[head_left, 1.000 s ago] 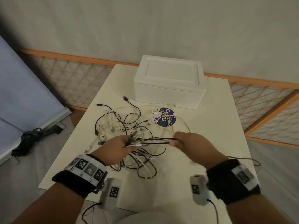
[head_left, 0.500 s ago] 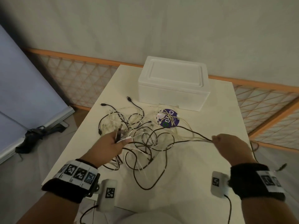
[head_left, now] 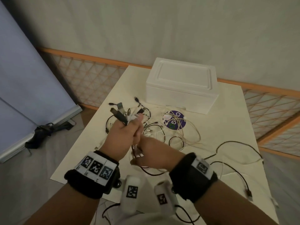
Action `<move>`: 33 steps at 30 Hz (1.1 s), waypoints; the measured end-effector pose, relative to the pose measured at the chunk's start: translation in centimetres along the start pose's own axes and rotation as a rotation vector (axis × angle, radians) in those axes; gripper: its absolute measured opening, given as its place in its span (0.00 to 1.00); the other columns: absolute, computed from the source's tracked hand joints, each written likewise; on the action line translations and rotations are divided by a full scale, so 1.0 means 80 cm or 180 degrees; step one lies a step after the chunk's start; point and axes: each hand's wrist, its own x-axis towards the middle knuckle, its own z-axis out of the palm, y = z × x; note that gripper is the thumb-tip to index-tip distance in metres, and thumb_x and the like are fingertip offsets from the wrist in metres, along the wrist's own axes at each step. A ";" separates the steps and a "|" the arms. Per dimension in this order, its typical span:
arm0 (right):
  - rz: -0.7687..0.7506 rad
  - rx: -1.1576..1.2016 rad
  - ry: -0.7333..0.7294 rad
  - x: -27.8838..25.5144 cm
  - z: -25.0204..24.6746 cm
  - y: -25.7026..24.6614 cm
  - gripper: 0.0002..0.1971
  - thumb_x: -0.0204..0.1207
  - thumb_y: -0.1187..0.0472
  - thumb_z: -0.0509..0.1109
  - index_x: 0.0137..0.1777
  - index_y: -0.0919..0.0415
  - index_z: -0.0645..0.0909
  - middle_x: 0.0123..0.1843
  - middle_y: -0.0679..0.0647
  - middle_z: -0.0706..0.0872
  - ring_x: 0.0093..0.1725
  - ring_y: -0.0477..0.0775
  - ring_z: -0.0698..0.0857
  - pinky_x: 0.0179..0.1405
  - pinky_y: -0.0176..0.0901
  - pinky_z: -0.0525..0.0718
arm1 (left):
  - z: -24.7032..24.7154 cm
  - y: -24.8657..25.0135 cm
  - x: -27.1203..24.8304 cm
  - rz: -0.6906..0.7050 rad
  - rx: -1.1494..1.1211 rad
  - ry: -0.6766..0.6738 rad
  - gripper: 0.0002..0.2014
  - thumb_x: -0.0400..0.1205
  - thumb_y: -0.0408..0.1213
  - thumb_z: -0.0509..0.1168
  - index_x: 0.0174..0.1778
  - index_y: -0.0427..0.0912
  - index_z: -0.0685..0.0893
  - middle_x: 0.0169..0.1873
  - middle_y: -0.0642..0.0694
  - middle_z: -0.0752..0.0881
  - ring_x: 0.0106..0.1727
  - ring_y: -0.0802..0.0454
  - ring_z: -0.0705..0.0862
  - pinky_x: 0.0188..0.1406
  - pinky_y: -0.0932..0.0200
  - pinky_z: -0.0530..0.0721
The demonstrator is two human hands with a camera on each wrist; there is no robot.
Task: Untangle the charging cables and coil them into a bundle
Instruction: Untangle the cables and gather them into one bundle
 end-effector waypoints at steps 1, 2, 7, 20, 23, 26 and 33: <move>0.0041 -0.0121 -0.0032 0.005 0.009 0.003 0.15 0.75 0.58 0.71 0.59 0.61 0.76 0.49 0.57 0.84 0.43 0.51 0.80 0.39 0.39 0.74 | -0.003 0.000 0.002 -0.0016 -0.0336 0.0022 0.24 0.77 0.55 0.63 0.19 0.45 0.70 0.18 0.41 0.64 0.16 0.51 0.61 0.21 0.56 0.57; 0.0082 -0.0277 -0.0029 0.007 0.014 0.012 0.09 0.79 0.58 0.66 0.56 0.61 0.77 0.48 0.59 0.86 0.43 0.55 0.82 0.38 0.41 0.73 | -0.010 0.001 0.004 -0.0044 -0.0607 0.0081 0.23 0.78 0.52 0.62 0.18 0.47 0.68 0.17 0.46 0.63 0.15 0.53 0.59 0.20 0.59 0.54; 0.0348 -0.1368 0.0265 -0.029 -0.008 0.071 0.10 0.83 0.48 0.57 0.52 0.52 0.76 0.50 0.52 0.85 0.52 0.56 0.83 0.43 0.46 0.75 | -0.094 -0.014 0.006 -0.0583 -0.1617 0.0929 0.26 0.86 0.46 0.56 0.20 0.48 0.61 0.16 0.53 0.59 0.14 0.58 0.56 0.14 0.69 0.54; 0.1911 -0.1117 0.0277 -0.112 -0.015 0.147 0.42 0.63 0.20 0.33 0.33 0.54 0.76 0.33 0.49 0.83 0.37 0.43 0.81 0.42 0.40 0.76 | -0.153 -0.152 -0.017 -0.1881 -0.2281 0.1878 0.23 0.85 0.42 0.60 0.26 0.49 0.58 0.13 0.53 0.57 0.11 0.56 0.54 0.13 0.68 0.53; 0.2086 -0.1341 -0.0186 -0.100 0.002 0.158 0.24 0.81 0.35 0.50 0.49 0.49 0.82 0.50 0.46 0.84 0.57 0.44 0.82 0.55 0.38 0.75 | -0.154 -0.172 -0.017 -0.2069 -0.2300 0.1815 0.20 0.84 0.35 0.58 0.27 0.47 0.58 0.13 0.52 0.57 0.12 0.56 0.56 0.15 0.67 0.56; 0.1894 -0.1345 0.0264 -0.067 0.007 0.151 0.11 0.81 0.44 0.62 0.58 0.42 0.82 0.60 0.40 0.82 0.63 0.41 0.78 0.62 0.34 0.72 | -0.166 -0.177 -0.012 -0.2275 -0.2288 0.1827 0.21 0.84 0.38 0.61 0.26 0.47 0.60 0.15 0.51 0.61 0.15 0.54 0.61 0.19 0.63 0.64; 0.1094 -0.1267 0.0341 0.069 0.037 0.087 0.11 0.80 0.55 0.61 0.52 0.53 0.85 0.51 0.49 0.87 0.53 0.49 0.83 0.52 0.40 0.77 | -0.173 -0.174 0.012 -0.2326 -0.2404 0.1436 0.21 0.84 0.50 0.61 0.29 0.43 0.70 0.20 0.44 0.79 0.23 0.49 0.81 0.38 0.51 0.83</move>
